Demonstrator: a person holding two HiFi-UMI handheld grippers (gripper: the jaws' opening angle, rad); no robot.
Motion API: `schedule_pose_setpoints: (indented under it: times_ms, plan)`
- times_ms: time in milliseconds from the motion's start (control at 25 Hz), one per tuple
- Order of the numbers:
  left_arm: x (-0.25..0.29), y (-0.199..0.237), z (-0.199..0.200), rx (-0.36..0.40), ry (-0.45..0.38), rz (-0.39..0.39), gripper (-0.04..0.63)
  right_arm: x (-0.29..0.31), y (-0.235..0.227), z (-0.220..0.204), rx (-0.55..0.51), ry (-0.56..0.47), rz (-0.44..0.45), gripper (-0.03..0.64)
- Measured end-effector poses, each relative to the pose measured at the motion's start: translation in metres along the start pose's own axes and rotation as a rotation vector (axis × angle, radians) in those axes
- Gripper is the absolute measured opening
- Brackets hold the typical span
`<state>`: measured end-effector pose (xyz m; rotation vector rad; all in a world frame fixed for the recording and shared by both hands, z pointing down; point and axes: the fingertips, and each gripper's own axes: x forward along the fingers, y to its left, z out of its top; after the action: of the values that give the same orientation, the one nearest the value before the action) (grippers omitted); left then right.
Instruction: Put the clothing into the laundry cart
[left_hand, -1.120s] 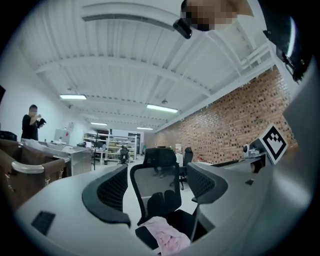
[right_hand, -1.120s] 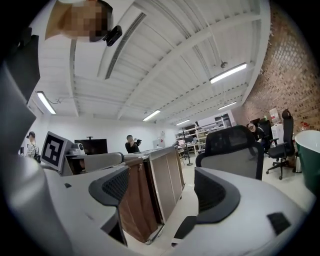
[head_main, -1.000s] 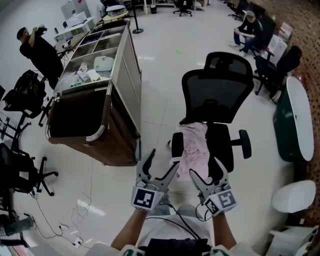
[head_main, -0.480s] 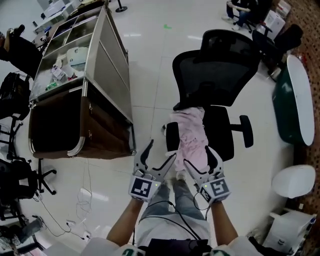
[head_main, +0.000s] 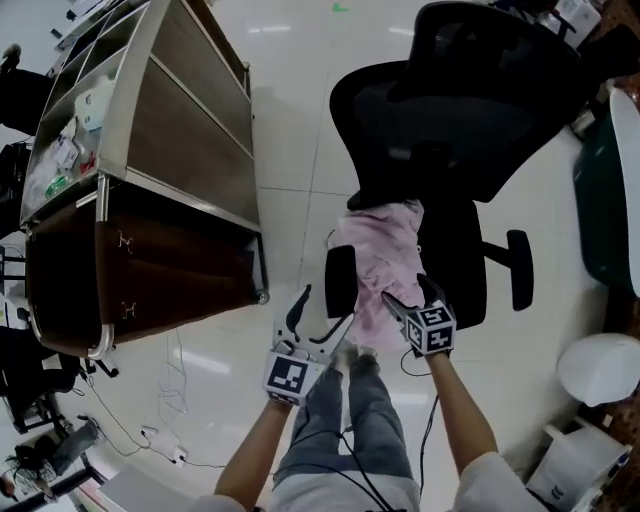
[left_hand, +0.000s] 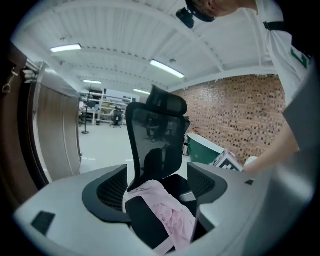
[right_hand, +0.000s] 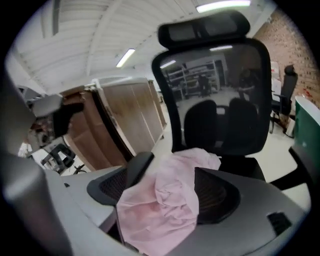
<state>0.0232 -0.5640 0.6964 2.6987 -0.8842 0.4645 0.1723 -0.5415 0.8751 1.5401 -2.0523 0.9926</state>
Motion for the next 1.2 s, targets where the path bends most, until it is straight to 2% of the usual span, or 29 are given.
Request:
schedule_pose_setpoints:
  times_ms: [80, 160, 200, 400, 480, 640, 680, 720, 760, 800, 880, 960, 1120, 1200]
  plan:
    - [0.014, 0.006, -0.006, -0.063, 0.0, 0.024, 0.357, 0.047, -0.037, -0.033, 0.098, 0.071, -0.046, 0.473]
    - [0.032, 0.011, -0.016, -0.084, 0.012, 0.028, 0.357, 0.092, -0.071, -0.062, 0.171, 0.146, -0.098, 0.594]
    - [0.041, 0.014, -0.022, -0.089, 0.017, 0.025, 0.357, 0.113, -0.085, -0.076, 0.194, 0.188, -0.123, 0.634]
    - [0.059, 0.019, -0.043, -0.108, 0.037, 0.007, 0.357, 0.183, -0.108, -0.127, 0.261, 0.356, -0.174, 0.634]
    - [0.058, 0.021, -0.048, -0.118, 0.046, 0.016, 0.357, 0.198, -0.11, -0.14, 0.28, 0.39, -0.194, 0.633]
    - [0.052, 0.025, -0.055, -0.117, 0.075, 0.036, 0.357, 0.213, -0.122, -0.152, 0.249, 0.391, -0.229, 0.582]
    - [0.05, 0.027, -0.055, -0.115, 0.081, 0.04, 0.357, 0.212, -0.121, -0.148, 0.245, 0.392, -0.227, 0.528]
    - [0.048, 0.028, -0.054, -0.112, 0.084, 0.043, 0.357, 0.208, -0.12, -0.143, 0.253, 0.385, -0.22, 0.42]
    - [0.046, 0.03, -0.053, -0.111, 0.086, 0.047, 0.357, 0.204, -0.117, -0.136, 0.278, 0.362, -0.207, 0.274]
    - [0.044, 0.031, -0.05, -0.111, 0.084, 0.05, 0.357, 0.199, -0.113, -0.128, 0.322, 0.318, -0.182, 0.194]
    - [0.039, 0.032, -0.04, -0.115, 0.069, 0.06, 0.357, 0.184, -0.102, -0.103, 0.438, 0.176, -0.104, 0.167]
    - [0.034, 0.031, -0.026, -0.119, 0.044, 0.069, 0.357, 0.157, -0.088, -0.063, 0.509, 0.007, -0.028, 0.156]
    - [0.015, 0.025, 0.007, -0.106, -0.013, 0.066, 0.357, 0.068, -0.052, 0.032, 0.546, -0.304, 0.11, 0.143]
    - [-0.004, 0.015, 0.027, -0.116, -0.042, 0.065, 0.357, 0.006, -0.026, 0.075, 0.509, -0.4, 0.143, 0.141]
